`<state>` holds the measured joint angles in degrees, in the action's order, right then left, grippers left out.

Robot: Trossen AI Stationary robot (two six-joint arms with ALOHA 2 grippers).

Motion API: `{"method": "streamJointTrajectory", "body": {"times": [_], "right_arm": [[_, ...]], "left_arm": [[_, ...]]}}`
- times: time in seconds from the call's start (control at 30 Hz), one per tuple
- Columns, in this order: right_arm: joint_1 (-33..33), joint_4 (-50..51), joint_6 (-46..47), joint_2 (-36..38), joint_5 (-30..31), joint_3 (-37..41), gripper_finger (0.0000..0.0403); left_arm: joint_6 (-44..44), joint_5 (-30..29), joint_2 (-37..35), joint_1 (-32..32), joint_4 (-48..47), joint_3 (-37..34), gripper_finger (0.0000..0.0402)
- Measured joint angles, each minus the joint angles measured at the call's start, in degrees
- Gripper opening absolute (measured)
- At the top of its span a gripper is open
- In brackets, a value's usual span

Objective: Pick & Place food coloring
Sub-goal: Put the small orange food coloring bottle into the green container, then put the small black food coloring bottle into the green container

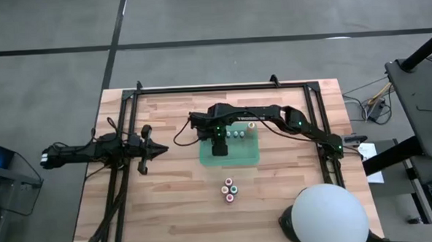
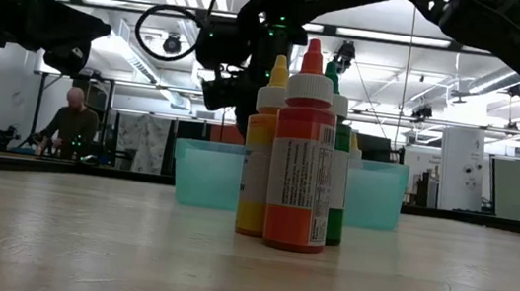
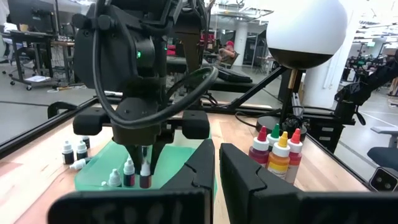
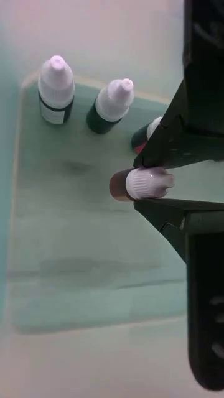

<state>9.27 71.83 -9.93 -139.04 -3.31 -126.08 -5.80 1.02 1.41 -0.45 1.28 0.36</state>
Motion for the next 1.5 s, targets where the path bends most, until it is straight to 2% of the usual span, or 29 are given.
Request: {"method": "streamJointTrajectory", "body": {"times": [1.13, 1.5], "right_arm": [[0.5, -1.5, -2.6, -1.1, -0.3, 0.5, 0.0066], [0.5, -1.5, -2.0, -1.1, -0.3, 0.5, 0.0106]], "left_arm": [[0.0, 0.0, 0.0, 0.1, 0.0, 0.0, 0.0], [0.0, 0.0, 0.0, 0.0, 0.0, 0.0, 0.0]]}}
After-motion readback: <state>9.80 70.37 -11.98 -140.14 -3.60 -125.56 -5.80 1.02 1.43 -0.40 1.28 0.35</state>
